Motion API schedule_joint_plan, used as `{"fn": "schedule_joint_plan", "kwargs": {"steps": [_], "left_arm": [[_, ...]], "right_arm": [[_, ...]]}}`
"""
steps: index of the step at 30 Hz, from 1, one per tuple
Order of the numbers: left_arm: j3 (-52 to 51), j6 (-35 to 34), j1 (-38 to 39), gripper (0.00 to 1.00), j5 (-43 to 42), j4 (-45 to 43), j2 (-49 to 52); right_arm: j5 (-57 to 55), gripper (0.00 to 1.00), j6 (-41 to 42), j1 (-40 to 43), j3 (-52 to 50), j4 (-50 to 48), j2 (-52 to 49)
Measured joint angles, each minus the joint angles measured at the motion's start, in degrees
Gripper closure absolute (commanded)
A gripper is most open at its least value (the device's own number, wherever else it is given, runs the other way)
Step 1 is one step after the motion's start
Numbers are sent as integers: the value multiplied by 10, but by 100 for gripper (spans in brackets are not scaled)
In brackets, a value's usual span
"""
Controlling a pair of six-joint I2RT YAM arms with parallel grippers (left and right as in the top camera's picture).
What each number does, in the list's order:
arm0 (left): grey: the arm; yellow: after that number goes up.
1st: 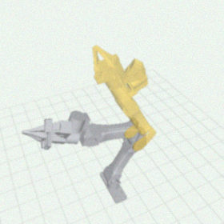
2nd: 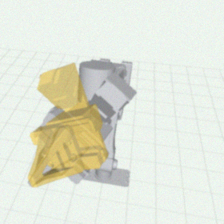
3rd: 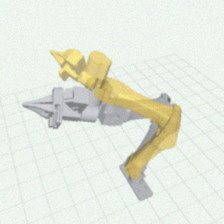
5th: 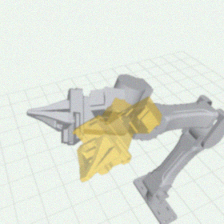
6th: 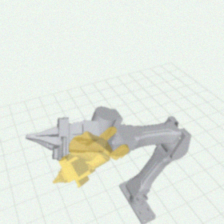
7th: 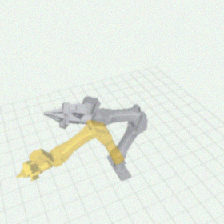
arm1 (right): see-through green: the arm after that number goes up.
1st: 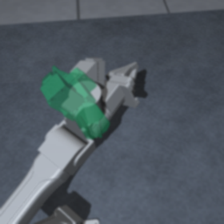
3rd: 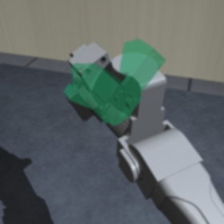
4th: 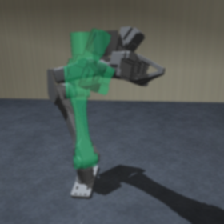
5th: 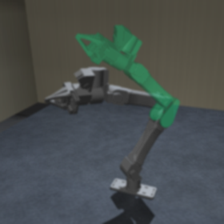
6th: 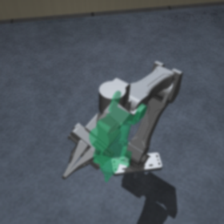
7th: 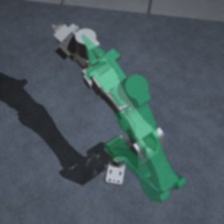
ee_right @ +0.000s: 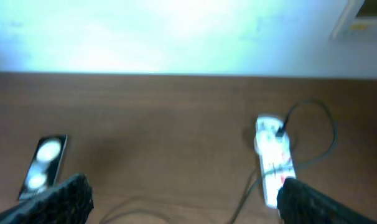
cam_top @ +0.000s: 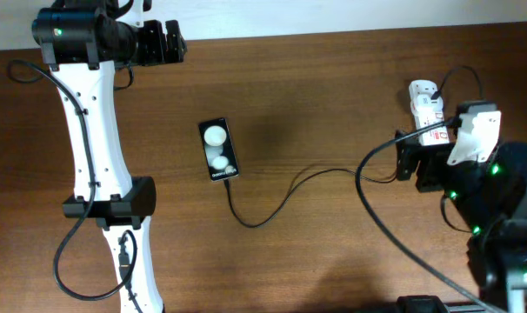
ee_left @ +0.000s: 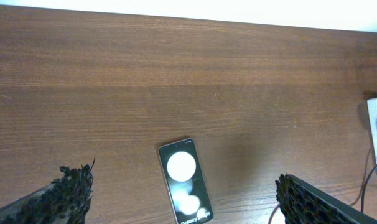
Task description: Plug charger to phone and switch on socket
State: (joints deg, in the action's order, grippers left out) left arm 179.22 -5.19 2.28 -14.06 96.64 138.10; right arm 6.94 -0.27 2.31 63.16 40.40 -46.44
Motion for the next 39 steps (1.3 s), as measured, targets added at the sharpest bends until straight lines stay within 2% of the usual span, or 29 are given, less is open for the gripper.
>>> {"fn": "schedule_joint_plan", "kwargs": {"steps": [12, 16, 28, 39], "left_arm": [[0, 0, 0, 1, 0, 0, 0], [0, 0, 0, 1, 0, 0, 0], [0, 0, 0, 1, 0, 0, 0], [0, 0, 0, 1, 0, 0, 0]], "right_arm": [[-11, 1, 0, 0, -292, -321, 186], [-11, 1, 0, 0, -377, -382, 237], [-42, 1, 0, 0, -559, -466, 404], [-55, 1, 0, -1, -613, -469, 449]]}}
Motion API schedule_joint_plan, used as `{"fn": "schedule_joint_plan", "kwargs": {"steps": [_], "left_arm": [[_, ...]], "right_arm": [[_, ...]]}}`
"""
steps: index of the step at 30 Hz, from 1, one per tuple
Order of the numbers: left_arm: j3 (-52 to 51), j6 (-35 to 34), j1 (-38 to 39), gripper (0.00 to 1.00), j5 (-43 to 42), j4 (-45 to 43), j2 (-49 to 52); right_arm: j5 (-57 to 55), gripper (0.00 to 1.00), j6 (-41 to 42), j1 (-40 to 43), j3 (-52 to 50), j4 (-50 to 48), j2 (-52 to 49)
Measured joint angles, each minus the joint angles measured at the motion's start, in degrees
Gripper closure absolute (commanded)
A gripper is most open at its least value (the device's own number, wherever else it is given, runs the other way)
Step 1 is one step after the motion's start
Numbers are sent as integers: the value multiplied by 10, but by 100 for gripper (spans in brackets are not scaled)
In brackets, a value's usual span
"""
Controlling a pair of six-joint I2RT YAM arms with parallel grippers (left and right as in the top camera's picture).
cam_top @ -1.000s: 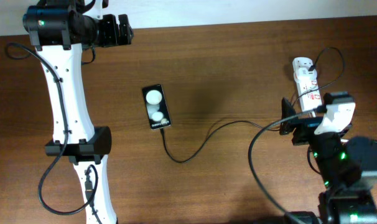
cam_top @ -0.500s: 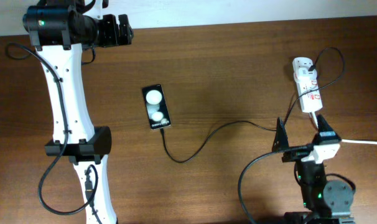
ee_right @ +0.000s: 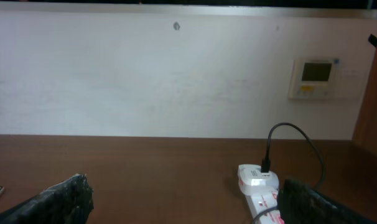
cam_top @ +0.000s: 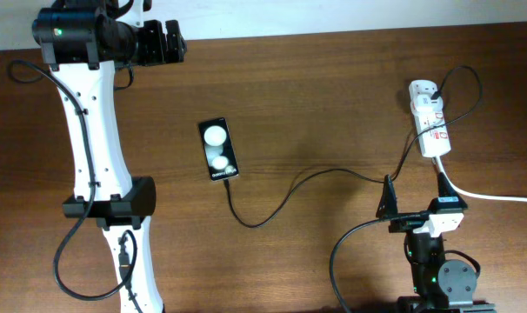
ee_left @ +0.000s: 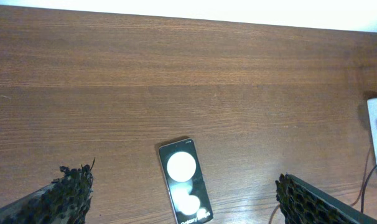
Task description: Plug charger to phone and switch on socket
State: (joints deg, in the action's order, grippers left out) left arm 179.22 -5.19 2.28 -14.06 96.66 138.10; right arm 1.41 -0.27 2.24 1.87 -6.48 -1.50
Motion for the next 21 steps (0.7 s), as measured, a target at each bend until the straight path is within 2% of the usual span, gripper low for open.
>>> {"fn": "schedule_joint_plan", "kwargs": {"steps": [5, 9, 21], "left_arm": [[0, 0, 0, 1, 0, 0, 0], [0, 0, 0, 1, 0, 0, 0], [0, 0, 0, 1, 0, 0, 0]], "right_arm": [[-4, 1, 0, 0, -11, 25, 6], [-8, 1, 0, 0, -13, 109, 8], [-10, 1, 0, 0, -13, 108, 6]]}}
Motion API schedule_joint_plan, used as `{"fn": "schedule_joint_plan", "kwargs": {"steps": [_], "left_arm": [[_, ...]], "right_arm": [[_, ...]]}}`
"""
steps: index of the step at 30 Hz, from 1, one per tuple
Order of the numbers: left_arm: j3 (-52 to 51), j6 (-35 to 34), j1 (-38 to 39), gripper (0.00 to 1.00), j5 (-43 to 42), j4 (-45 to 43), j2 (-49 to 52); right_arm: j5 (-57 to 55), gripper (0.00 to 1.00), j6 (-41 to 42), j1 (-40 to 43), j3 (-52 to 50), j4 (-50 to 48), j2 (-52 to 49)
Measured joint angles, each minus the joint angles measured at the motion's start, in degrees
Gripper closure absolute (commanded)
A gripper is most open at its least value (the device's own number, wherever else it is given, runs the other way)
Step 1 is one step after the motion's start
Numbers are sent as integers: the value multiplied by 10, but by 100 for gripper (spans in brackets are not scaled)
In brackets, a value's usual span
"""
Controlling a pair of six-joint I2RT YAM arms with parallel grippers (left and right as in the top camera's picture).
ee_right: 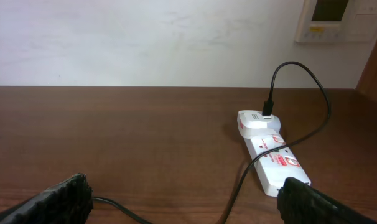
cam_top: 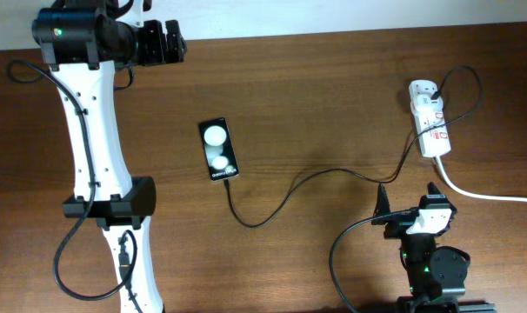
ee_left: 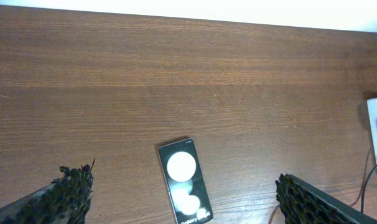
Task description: Plug charger to phone and switch on socket
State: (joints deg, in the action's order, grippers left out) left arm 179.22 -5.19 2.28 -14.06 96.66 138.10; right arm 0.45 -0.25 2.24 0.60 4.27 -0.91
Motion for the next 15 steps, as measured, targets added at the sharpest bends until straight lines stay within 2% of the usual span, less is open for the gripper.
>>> {"fn": "schedule_joint_plan", "kwargs": {"steps": [15], "left_arm": [[0, 0, 0, 1, 3, 0, 0]], "right_arm": [[0, 1, 0, 0, 0, 0, 0]]}}
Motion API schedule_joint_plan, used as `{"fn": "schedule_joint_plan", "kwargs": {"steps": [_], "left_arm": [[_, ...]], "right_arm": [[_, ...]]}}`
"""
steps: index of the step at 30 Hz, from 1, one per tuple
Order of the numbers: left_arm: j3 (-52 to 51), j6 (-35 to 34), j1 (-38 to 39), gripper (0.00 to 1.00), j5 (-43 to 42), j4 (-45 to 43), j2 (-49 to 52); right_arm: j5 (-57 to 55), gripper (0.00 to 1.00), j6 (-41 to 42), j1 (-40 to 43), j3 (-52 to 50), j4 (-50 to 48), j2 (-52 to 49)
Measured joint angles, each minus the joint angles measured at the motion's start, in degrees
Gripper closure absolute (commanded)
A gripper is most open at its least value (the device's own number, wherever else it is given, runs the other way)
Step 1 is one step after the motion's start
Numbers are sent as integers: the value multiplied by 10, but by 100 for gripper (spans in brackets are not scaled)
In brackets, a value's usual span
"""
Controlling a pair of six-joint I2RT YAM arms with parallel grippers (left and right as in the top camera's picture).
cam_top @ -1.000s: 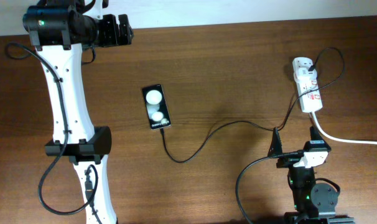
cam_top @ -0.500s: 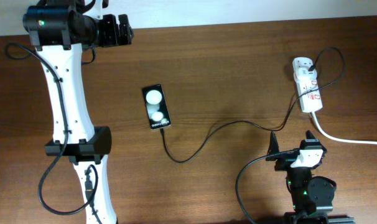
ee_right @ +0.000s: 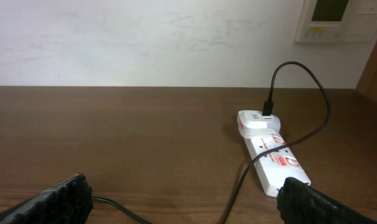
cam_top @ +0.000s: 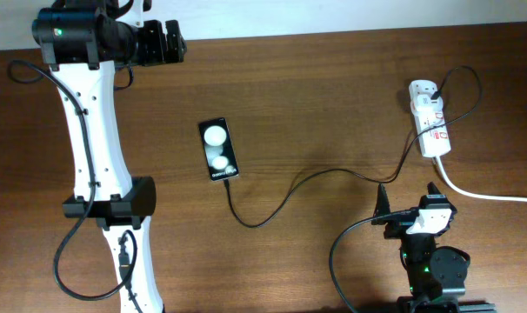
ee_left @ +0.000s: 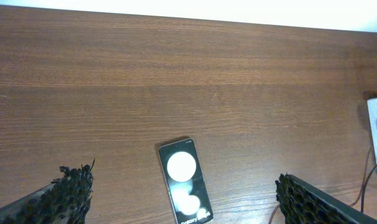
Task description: Plug charger to phone and switch on socket
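The black phone (cam_top: 218,150) lies face up at the table's middle left, also in the left wrist view (ee_left: 185,180). A black charger cable (cam_top: 290,187) runs from its near end to a white charger (ee_right: 257,119) plugged into the far end of the white socket strip (cam_top: 429,117), which also shows in the right wrist view (ee_right: 272,155). My left gripper (cam_top: 163,42) hangs open high over the table's far left, with the phone between its fingers (ee_left: 70,193) in view. My right gripper (cam_top: 407,200) is open at the near right, short of the strip, its fingers (ee_right: 313,199) empty.
The strip's white mains lead (cam_top: 490,196) runs off the right edge. The black cable (ee_right: 300,74) loops up over the strip. A wall with a thermostat panel (ee_right: 338,18) stands behind the table's far edge. The left arm's white links (cam_top: 94,165) stretch along the left side.
My right gripper was first over the near end of the socket strip. By the second moment it was back at the near right of the table, facing the wall. It then pointed lower with the strip in view, and stays so. The left arm, phone and cable kept still.
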State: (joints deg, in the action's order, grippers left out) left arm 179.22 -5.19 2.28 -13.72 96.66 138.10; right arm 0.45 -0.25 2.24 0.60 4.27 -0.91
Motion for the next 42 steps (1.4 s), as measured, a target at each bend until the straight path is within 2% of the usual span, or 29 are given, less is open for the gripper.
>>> {"fn": "schedule_joint_plan", "kwargs": {"steps": [9, 15, 21, 25, 33, 38, 42], "left_arm": [[-9, 0, 0, 1, 54, 0, -3], [-122, 0, 0, 1, 78, -12, -61], [-320, 0, 0, 1, 108, -135, -215], [-494, 0, 0, 1, 113, -250, -342], [-762, 2, 0, 1, 114, -423, -505], [-897, 28, 0, 1, 116, -511, -600], [-1001, 79, 0, 1, 111, -592, -686]], "right_arm": [[0, 1, 0, 0, 0, 0, 0], [0, 1, 0, 0, 0, 0, 0], [0, 1, 0, 0, 0, 0, 0], [0, 1, 0, 0, 0, 0, 0], [0, 1, 0, 0, 0, 0, 0], [0, 1, 0, 0, 0, 0, 0], [0, 1, 0, 0, 0, 0, 0]]}}
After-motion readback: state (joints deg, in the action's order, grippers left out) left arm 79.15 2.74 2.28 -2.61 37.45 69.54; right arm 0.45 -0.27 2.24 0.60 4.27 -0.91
